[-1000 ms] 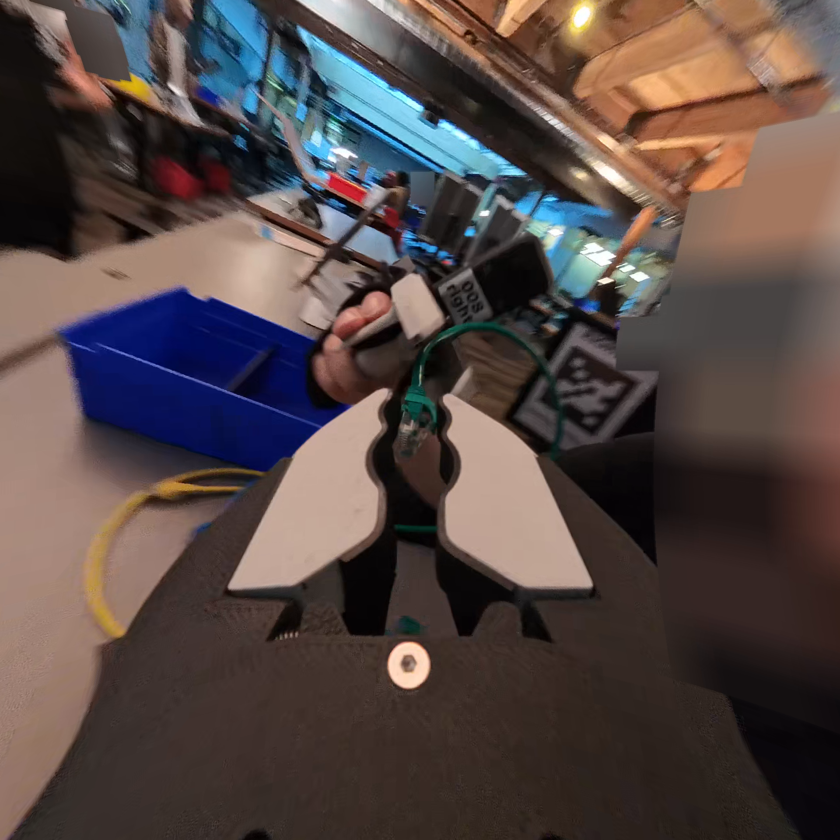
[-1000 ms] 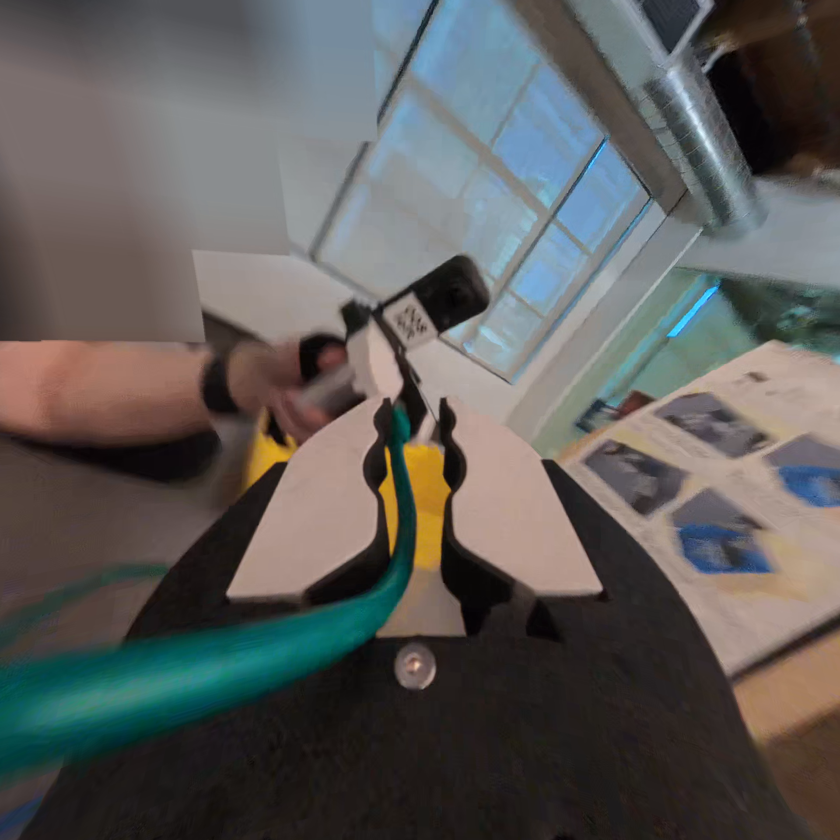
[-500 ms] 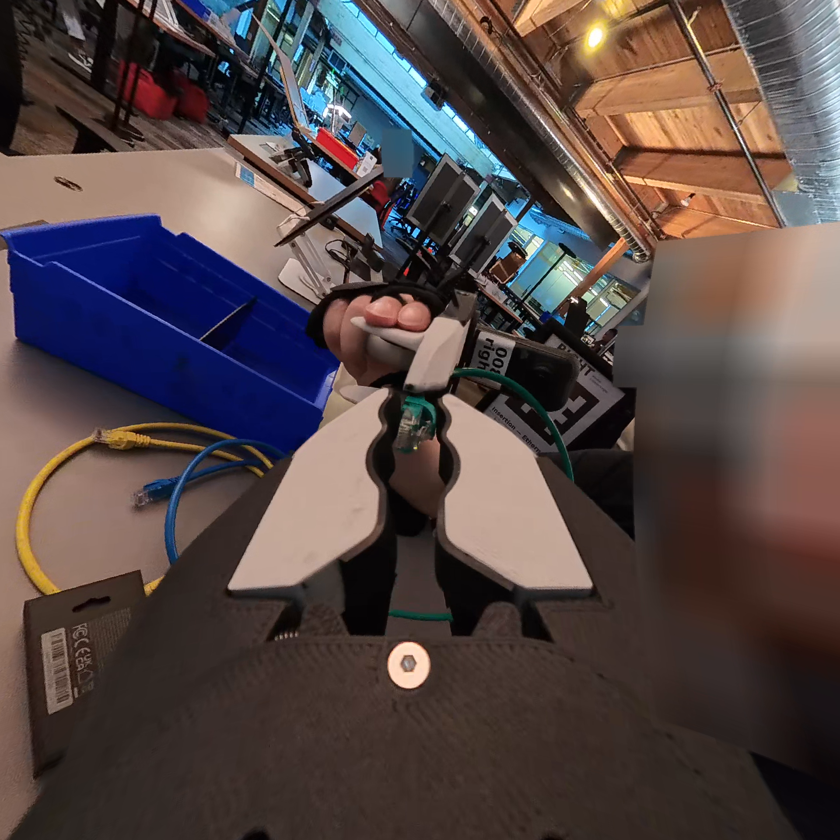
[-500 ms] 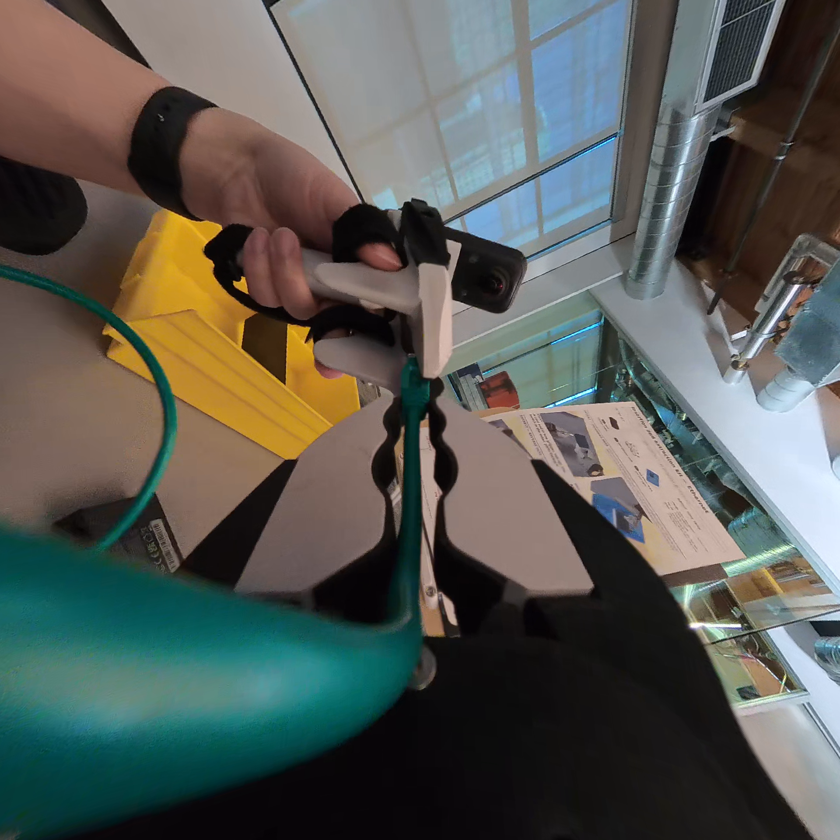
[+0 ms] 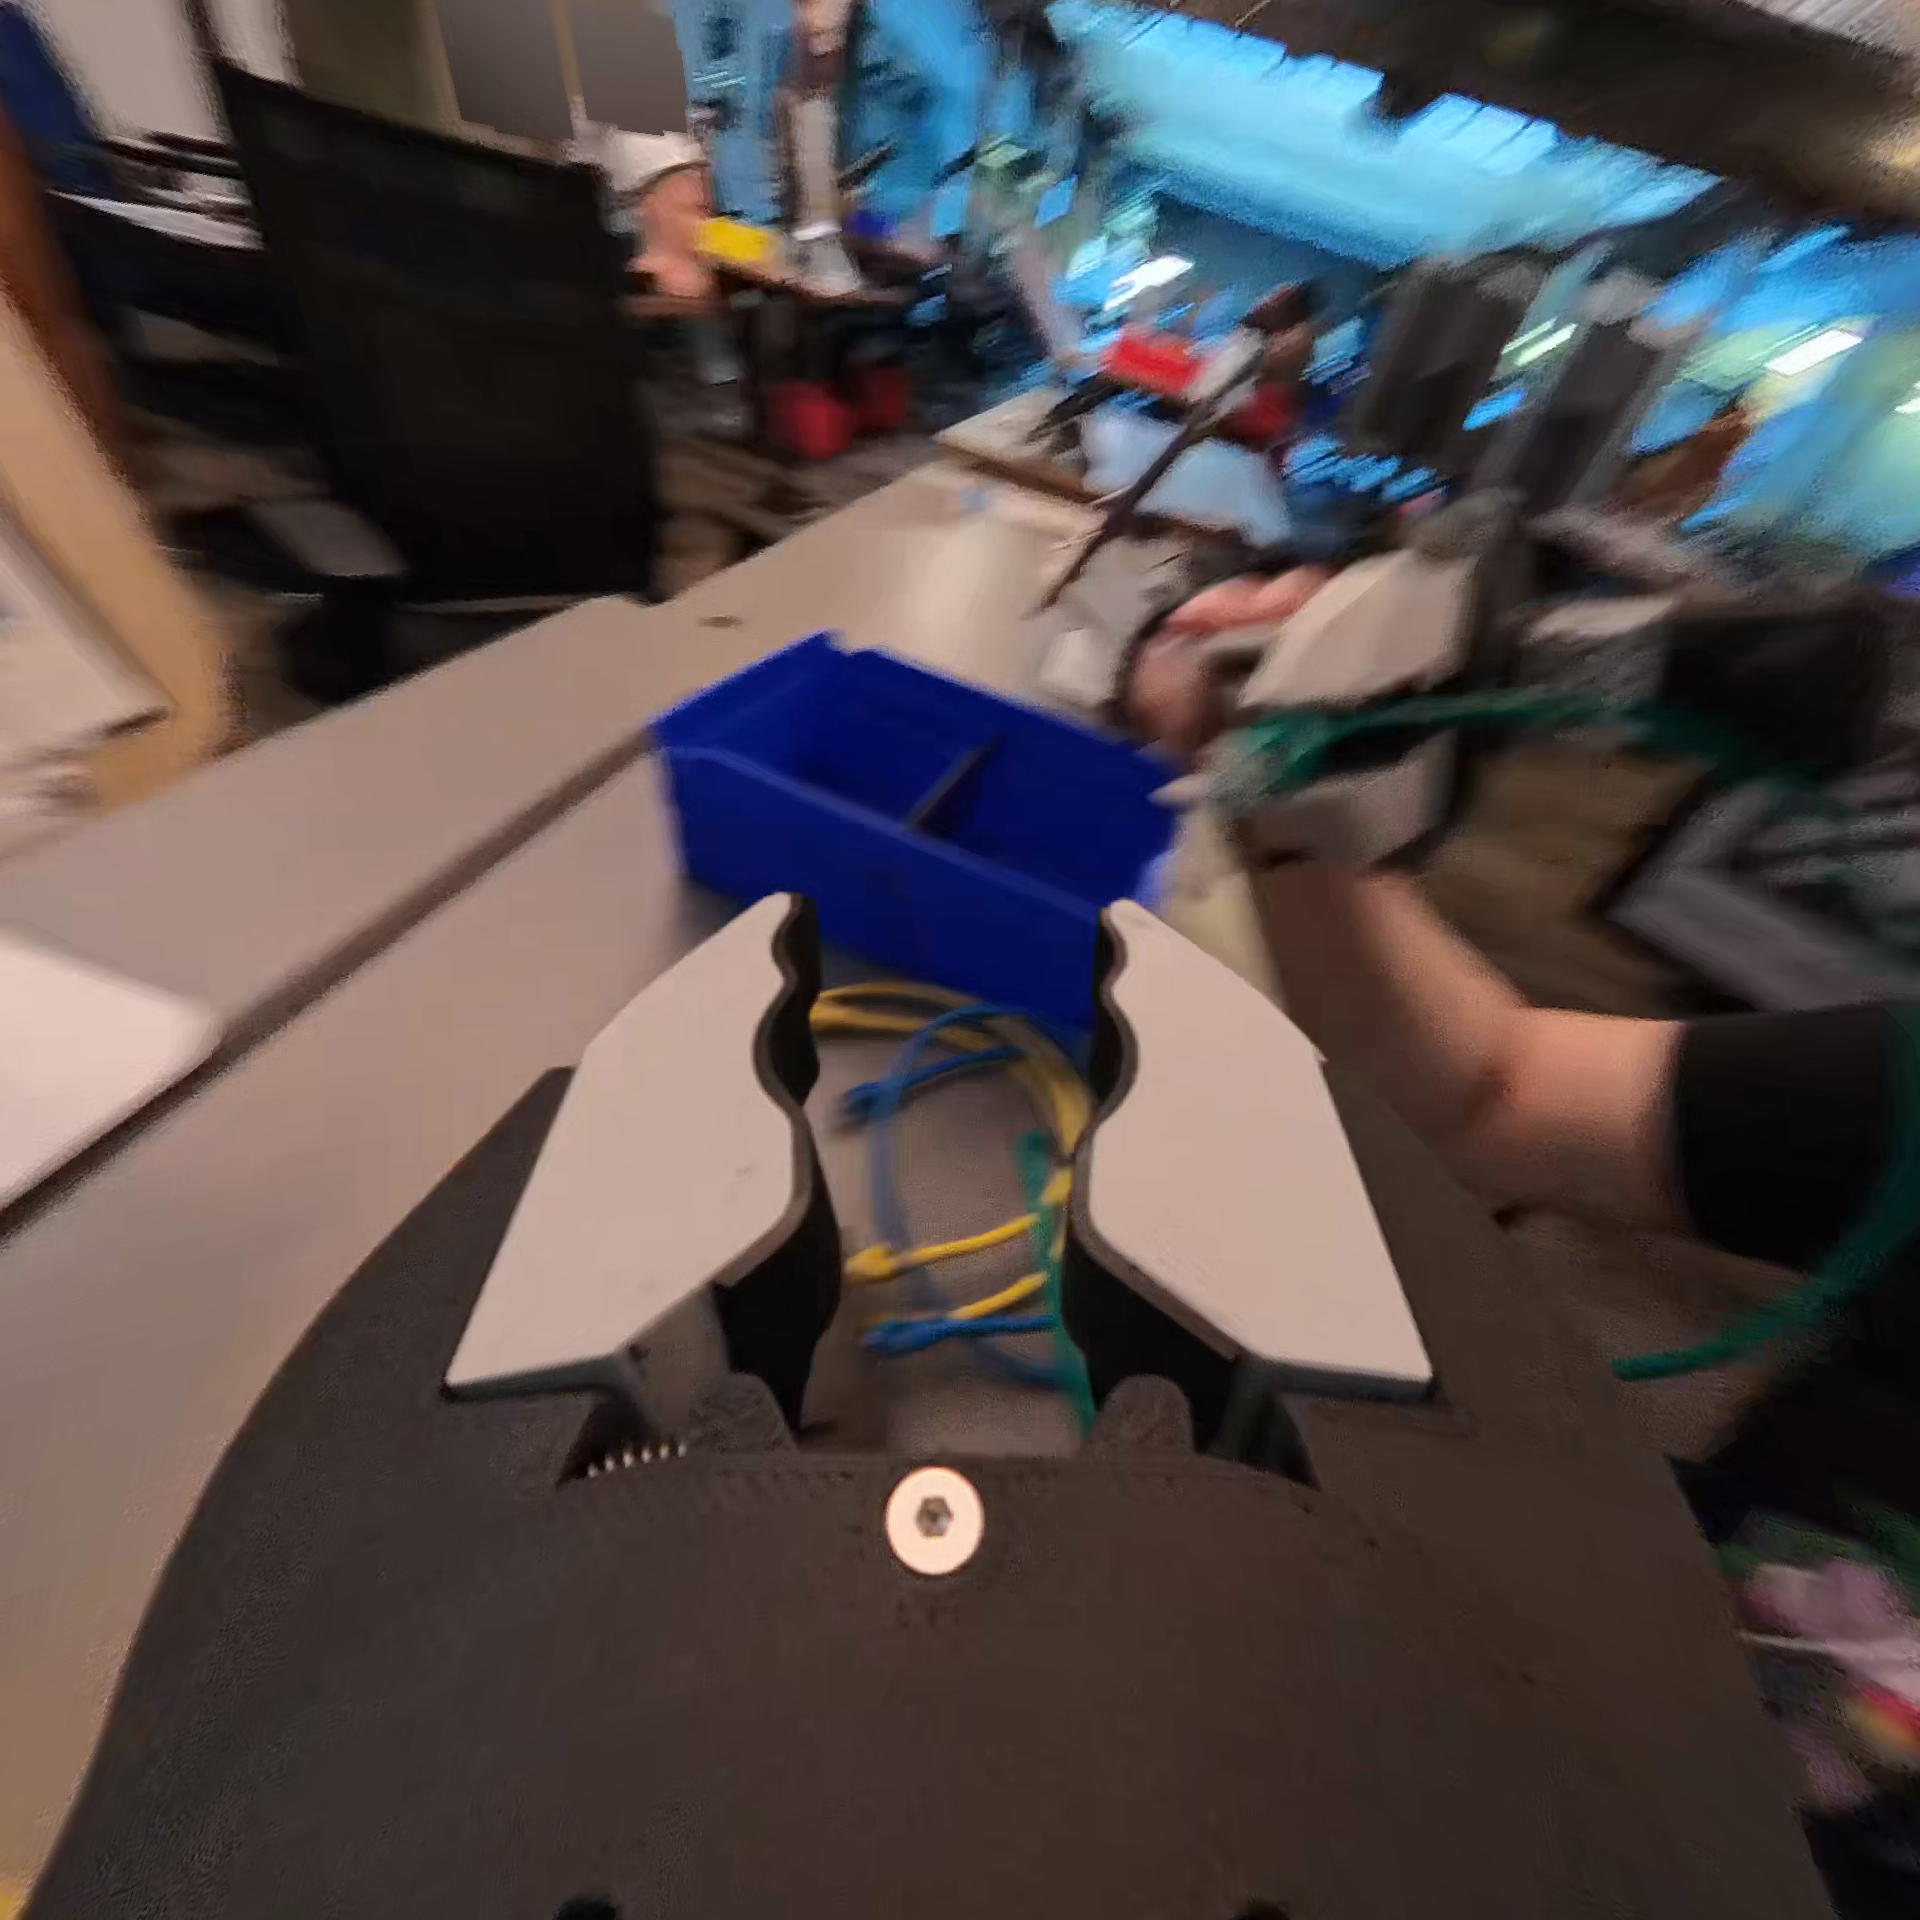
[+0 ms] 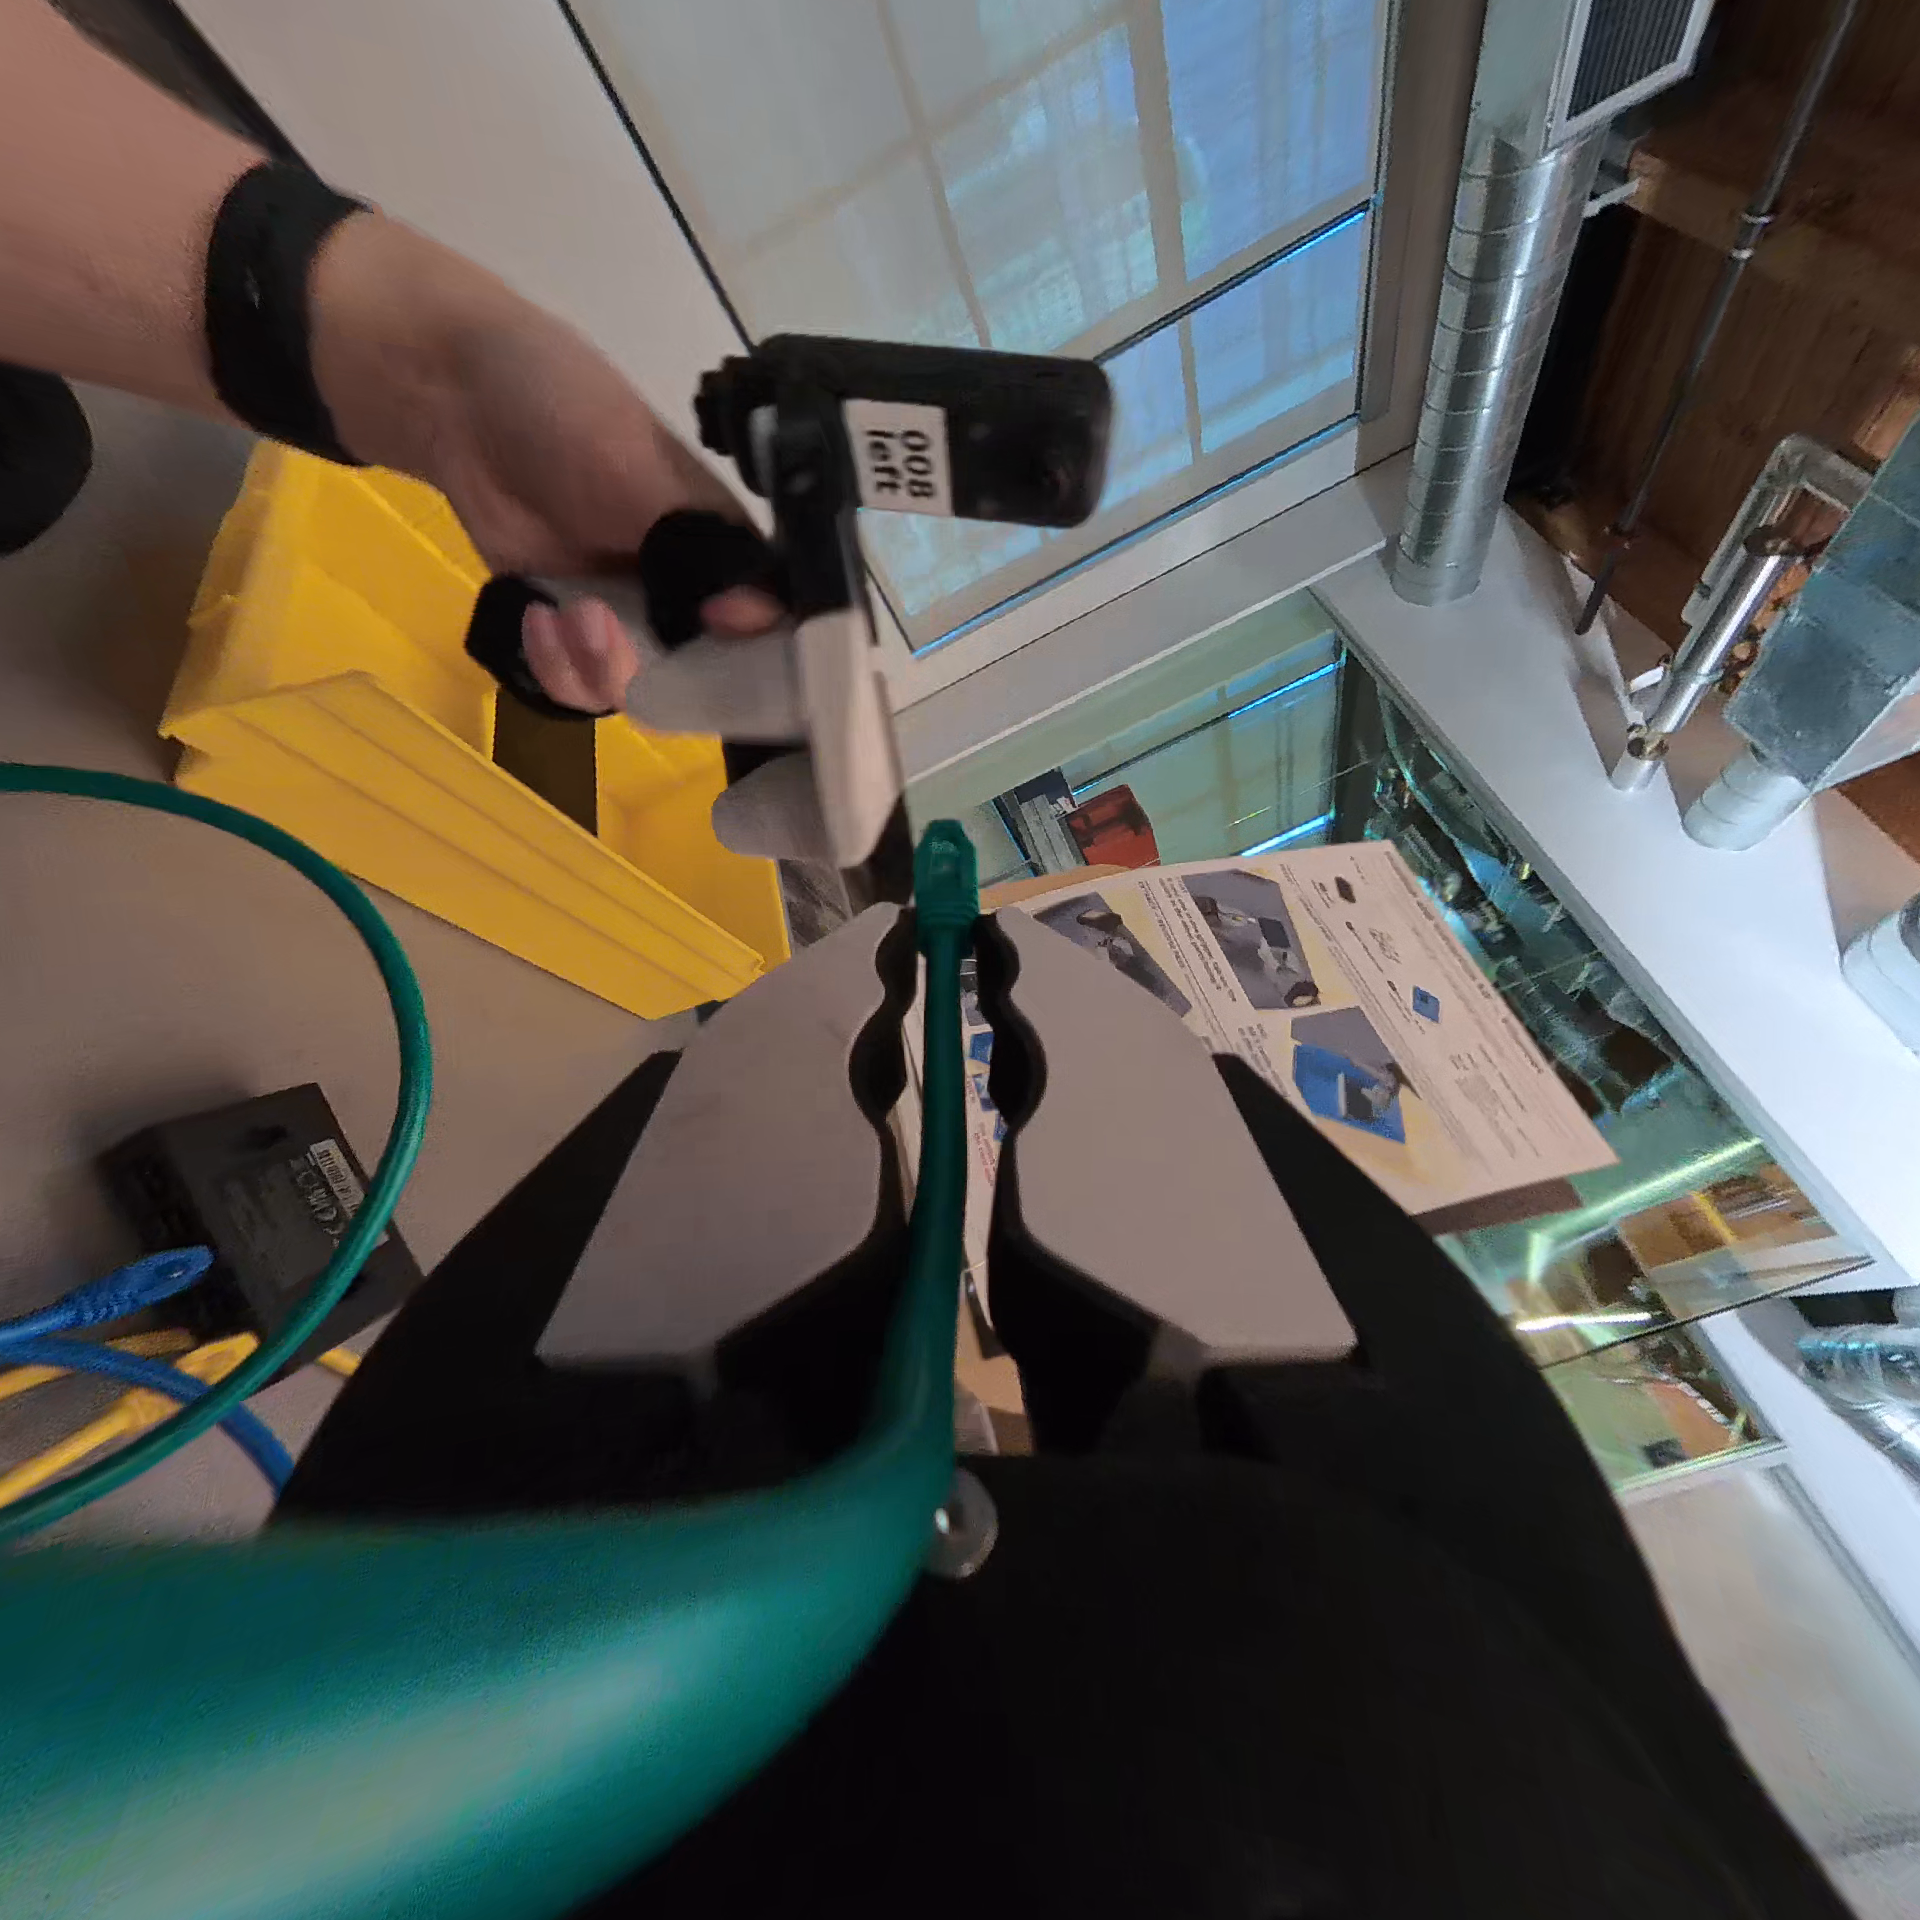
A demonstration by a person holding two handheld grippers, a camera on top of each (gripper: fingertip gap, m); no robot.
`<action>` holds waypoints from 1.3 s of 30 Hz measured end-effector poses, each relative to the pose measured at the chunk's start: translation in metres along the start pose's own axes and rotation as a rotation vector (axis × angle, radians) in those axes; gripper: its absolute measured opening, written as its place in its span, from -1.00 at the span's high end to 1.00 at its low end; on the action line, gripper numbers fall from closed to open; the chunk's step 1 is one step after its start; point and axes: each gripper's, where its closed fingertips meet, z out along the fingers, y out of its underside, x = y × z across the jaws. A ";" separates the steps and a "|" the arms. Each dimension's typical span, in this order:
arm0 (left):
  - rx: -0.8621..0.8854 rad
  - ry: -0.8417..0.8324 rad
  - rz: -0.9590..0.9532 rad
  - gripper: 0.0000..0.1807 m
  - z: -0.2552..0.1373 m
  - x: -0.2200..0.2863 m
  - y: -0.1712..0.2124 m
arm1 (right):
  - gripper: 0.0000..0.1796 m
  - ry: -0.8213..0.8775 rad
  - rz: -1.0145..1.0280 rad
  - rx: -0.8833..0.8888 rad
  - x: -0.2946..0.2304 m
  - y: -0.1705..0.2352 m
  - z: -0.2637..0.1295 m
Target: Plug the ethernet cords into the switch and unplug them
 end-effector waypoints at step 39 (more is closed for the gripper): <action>-1.095 0.118 0.575 -0.10 0.014 0.042 0.239 | 0.87 0.030 0.285 0.108 0.069 -0.007 -0.120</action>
